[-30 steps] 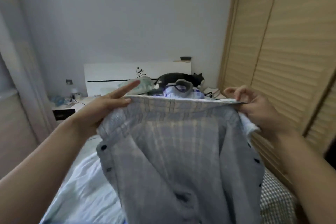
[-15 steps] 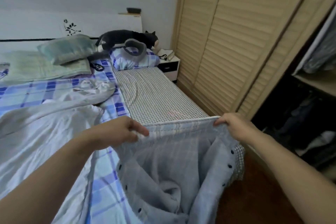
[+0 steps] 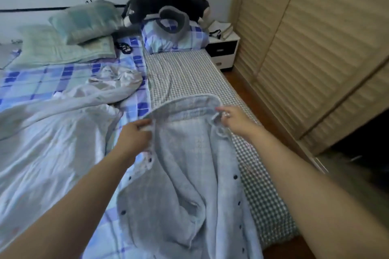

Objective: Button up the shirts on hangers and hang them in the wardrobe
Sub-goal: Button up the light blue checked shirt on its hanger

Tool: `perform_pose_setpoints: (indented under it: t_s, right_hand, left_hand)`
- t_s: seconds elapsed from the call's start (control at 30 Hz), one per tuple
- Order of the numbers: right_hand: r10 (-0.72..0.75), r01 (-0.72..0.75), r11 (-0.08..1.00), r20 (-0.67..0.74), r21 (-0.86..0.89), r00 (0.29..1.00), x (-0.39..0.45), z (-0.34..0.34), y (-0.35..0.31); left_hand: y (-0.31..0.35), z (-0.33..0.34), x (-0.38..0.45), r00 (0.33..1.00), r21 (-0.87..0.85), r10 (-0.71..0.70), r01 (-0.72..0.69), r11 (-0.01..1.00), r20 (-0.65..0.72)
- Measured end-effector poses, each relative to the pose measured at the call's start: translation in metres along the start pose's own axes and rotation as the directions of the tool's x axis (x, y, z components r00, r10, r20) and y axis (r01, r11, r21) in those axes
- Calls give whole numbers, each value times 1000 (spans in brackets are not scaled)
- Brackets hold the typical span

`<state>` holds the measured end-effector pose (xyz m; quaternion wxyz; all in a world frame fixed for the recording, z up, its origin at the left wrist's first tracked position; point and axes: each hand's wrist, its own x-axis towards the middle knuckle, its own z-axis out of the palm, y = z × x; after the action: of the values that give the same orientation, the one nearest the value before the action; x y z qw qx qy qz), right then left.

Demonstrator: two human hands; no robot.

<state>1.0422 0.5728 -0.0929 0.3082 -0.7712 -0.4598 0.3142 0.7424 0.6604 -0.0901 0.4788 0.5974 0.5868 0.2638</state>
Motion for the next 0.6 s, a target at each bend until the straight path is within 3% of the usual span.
perform_pose_setpoints:
  t_s: [0.07,0.1,0.17,0.27,0.33,0.47,0.53,0.6]
  right_hand:
    - [235,-196,969,317,-150,919,26,23,81]
    - [324,-256,942,398,-216,859,31,33,121]
    - [456,-357,889,473,-288,754,31,45,192]
    - [632,-504,774,430,-383,645,36,42,273]
    - [691,-569,720,336,-398,640,49,35,305]
    - [696,-611,695,142,-379,704,95,41,329]
    - [667,-570,698,105,-434,738,116,51,331]
    - [692,-575,660,93,-484,716,134,66,336]
  left_hand:
    - [-53,38,13,952,26,-293,292,956,93]
    - [-75,54,13,920,71,-379,373,925,96]
    - [-113,76,6,859,131,-510,501,855,44]
    - [-150,96,2,785,156,-609,619,769,-113]
    - [-161,104,2,759,177,-617,650,739,-209]
    - [-168,109,15,746,214,-548,647,732,-378]
    - [-163,112,26,731,185,-532,647,740,-427]
    - [-153,112,41,706,73,-482,598,798,-519]
